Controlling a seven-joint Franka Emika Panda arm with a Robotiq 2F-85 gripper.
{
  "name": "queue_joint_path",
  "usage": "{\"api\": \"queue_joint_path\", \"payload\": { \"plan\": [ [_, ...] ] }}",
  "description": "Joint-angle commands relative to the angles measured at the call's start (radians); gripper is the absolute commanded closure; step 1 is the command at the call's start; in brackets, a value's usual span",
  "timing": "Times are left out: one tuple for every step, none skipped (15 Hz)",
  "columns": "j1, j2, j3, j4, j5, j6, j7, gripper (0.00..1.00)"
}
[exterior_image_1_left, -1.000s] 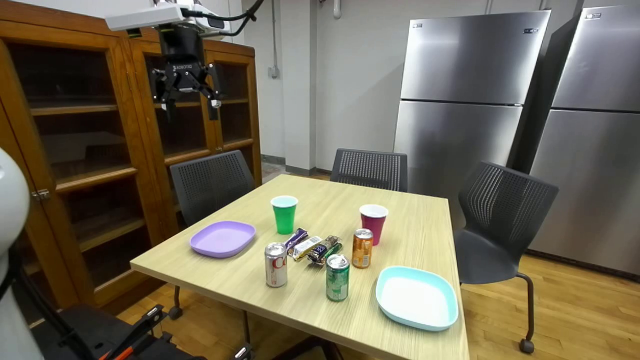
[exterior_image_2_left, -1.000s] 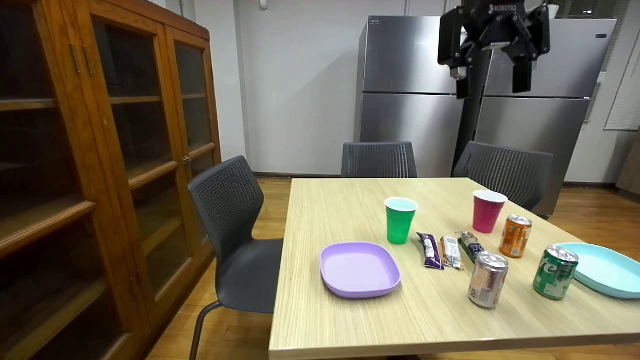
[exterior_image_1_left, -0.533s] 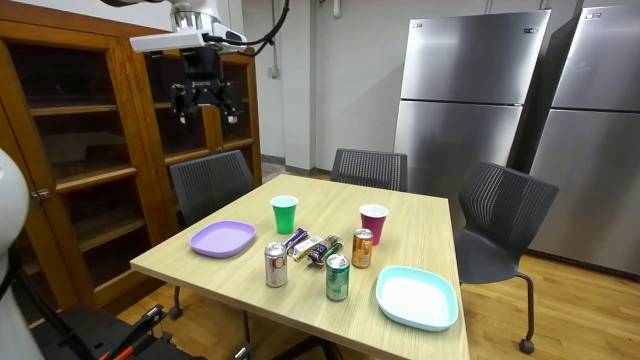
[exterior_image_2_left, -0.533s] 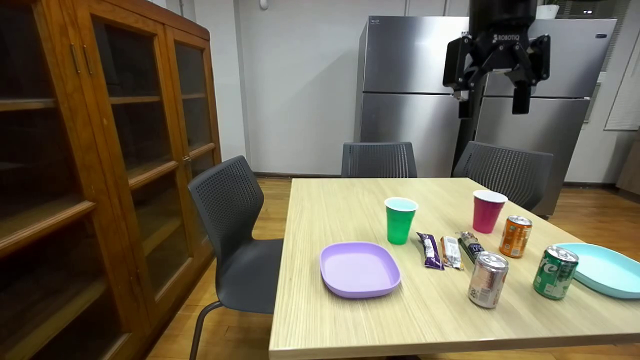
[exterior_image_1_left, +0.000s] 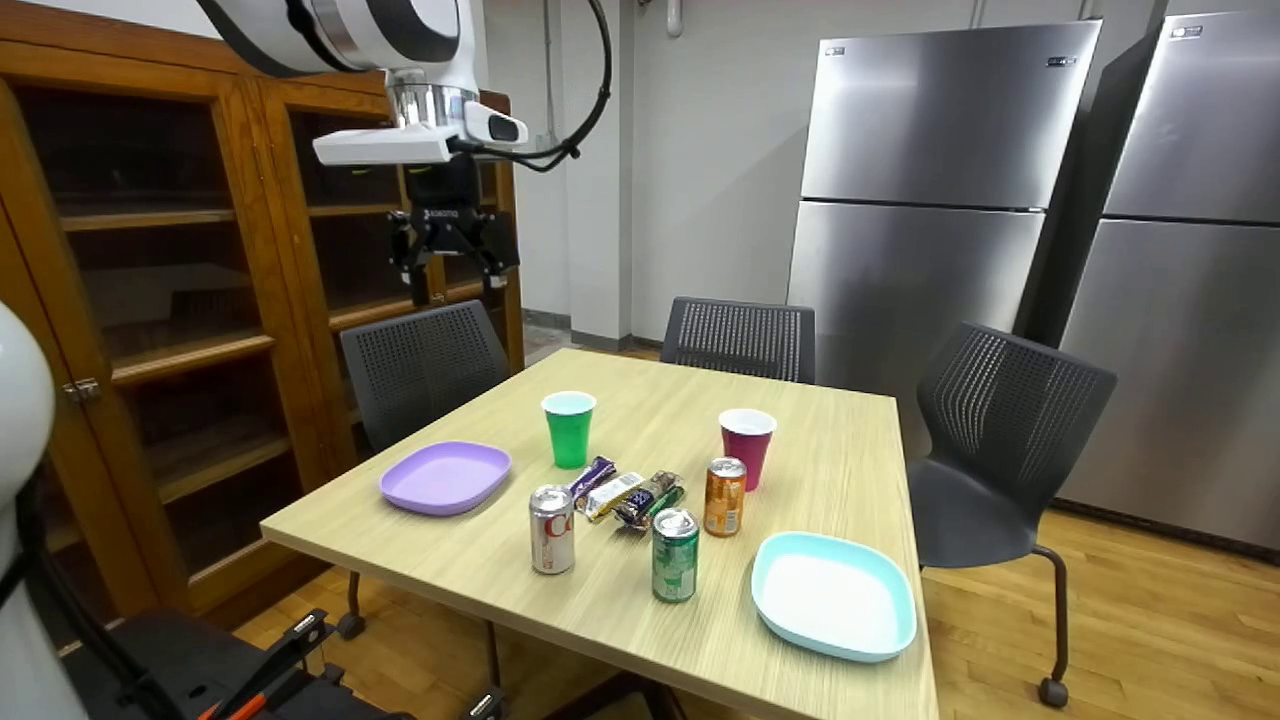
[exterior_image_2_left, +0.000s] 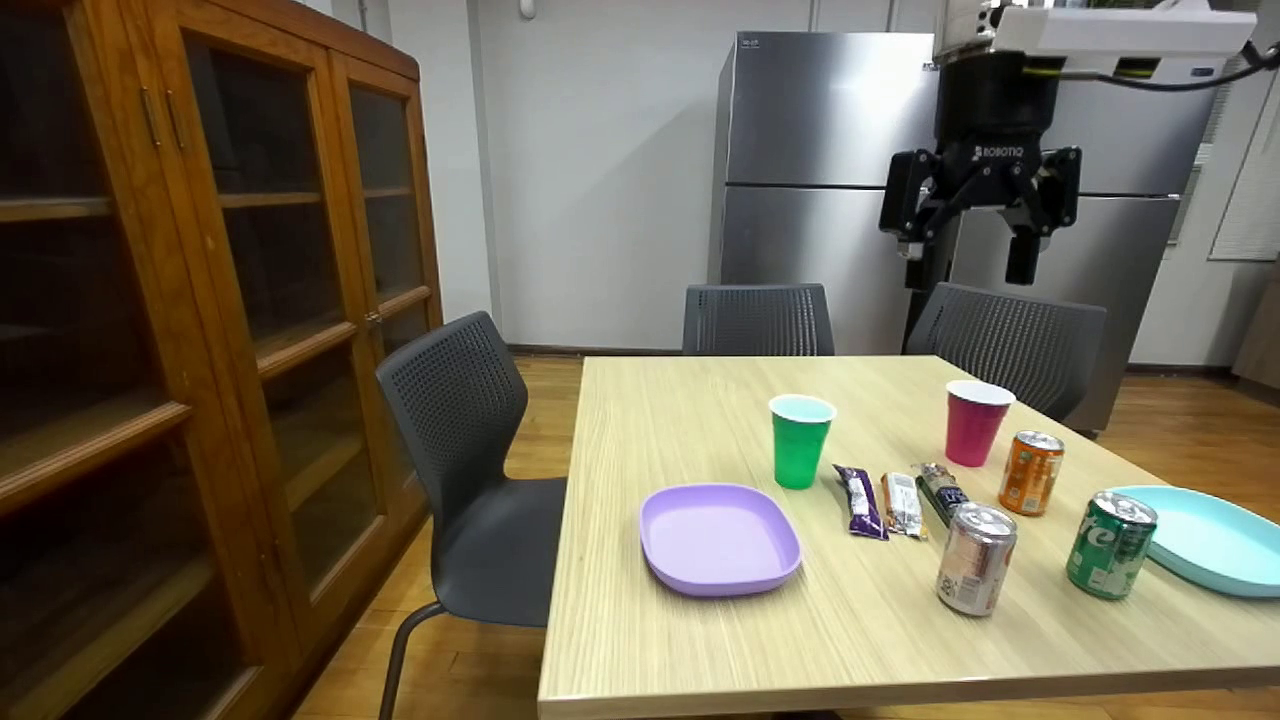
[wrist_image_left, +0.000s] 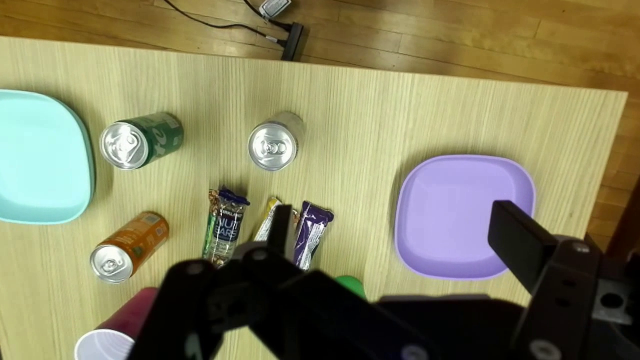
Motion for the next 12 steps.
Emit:
{"api": "queue_joint_path", "payload": {
  "plan": [
    [-0.023, 0.045, -0.007, -0.010, 0.004, 0.073, -0.015, 0.00],
    [-0.025, 0.060, -0.012, -0.009, 0.004, 0.083, -0.014, 0.00],
    [-0.029, 0.075, -0.015, -0.008, -0.003, 0.096, -0.009, 0.00],
    [-0.034, 0.090, -0.019, -0.006, -0.003, 0.104, -0.007, 0.00],
    [-0.040, 0.105, -0.022, -0.005, -0.006, 0.118, -0.001, 0.00],
    [-0.044, 0.119, -0.026, -0.004, -0.006, 0.126, 0.002, 0.00],
    [-0.050, 0.133, -0.031, -0.005, -0.005, 0.137, 0.004, 0.00],
    [-0.054, 0.147, -0.035, -0.005, -0.006, 0.148, 0.006, 0.00],
    [-0.059, 0.163, -0.040, -0.005, -0.006, 0.161, 0.008, 0.00],
    [-0.064, 0.180, -0.044, -0.005, -0.005, 0.174, 0.009, 0.00],
    [-0.068, 0.197, -0.048, -0.005, -0.012, 0.191, 0.016, 0.00],
    [-0.071, 0.216, -0.052, -0.004, -0.011, 0.208, 0.017, 0.00]
  ]
}}
